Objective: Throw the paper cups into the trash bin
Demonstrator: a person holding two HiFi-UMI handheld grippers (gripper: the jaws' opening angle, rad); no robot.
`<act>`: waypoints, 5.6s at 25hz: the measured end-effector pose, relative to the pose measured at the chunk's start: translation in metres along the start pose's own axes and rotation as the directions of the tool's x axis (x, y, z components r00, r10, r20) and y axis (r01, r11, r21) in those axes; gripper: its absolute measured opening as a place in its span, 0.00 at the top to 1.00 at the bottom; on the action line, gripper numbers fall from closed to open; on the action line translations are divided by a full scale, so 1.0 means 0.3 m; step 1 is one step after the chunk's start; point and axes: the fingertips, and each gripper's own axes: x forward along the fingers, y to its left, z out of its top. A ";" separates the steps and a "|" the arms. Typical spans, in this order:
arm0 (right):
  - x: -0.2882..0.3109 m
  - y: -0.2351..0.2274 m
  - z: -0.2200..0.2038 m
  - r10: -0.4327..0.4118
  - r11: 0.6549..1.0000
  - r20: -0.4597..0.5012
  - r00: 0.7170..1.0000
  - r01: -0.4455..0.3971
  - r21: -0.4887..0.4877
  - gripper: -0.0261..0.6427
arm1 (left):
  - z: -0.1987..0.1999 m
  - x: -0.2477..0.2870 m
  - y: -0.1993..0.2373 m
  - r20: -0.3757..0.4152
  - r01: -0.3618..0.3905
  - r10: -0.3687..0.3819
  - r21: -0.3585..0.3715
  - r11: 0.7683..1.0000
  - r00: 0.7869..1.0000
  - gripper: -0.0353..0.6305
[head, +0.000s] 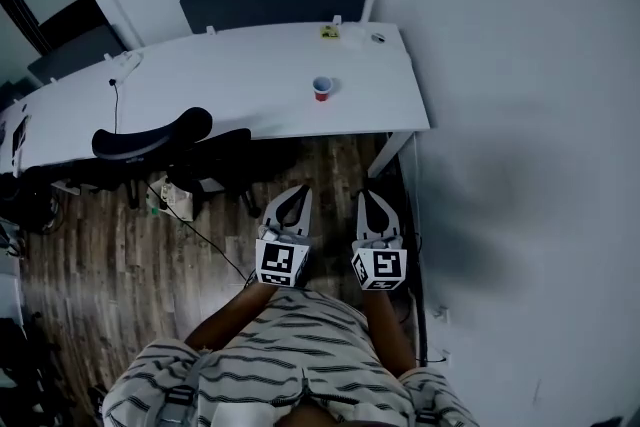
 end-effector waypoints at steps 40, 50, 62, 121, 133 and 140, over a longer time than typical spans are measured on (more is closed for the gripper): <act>0.443 -0.193 -0.051 -0.084 0.996 -0.035 0.996 0.084 -0.009 0.95 | -0.307 0.738 0.363 -0.154 0.011 -0.011 0.000 1.000 0.988 0.88; 0.437 -0.221 -0.121 -0.095 0.995 -0.081 0.992 0.094 -0.021 0.95 | -0.503 0.901 0.402 -0.216 -0.045 0.031 -0.060 0.997 0.976 0.75; 0.459 -0.231 -0.227 -0.089 0.996 -0.134 0.987 0.091 0.009 0.95 | -0.694 1.129 0.471 -0.300 -0.079 0.055 -0.066 0.995 0.952 0.64; 0.472 -0.303 -0.302 -0.144 0.986 -0.195 0.970 0.156 0.050 0.95 | -0.798 1.348 0.538 -0.338 -0.140 0.117 -0.044 0.989 0.934 0.48; 0.395 -0.288 -0.237 -0.142 0.989 -0.150 0.978 0.147 0.023 0.95 | -0.667 1.230 0.450 -0.307 -0.101 0.087 -0.031 0.994 0.948 0.48; 0.365 -0.293 -0.181 -0.147 0.989 -0.129 0.981 0.149 0.007 0.95 | -0.554 1.165 0.382 -0.279 -0.053 0.042 -0.031 0.998 0.959 0.48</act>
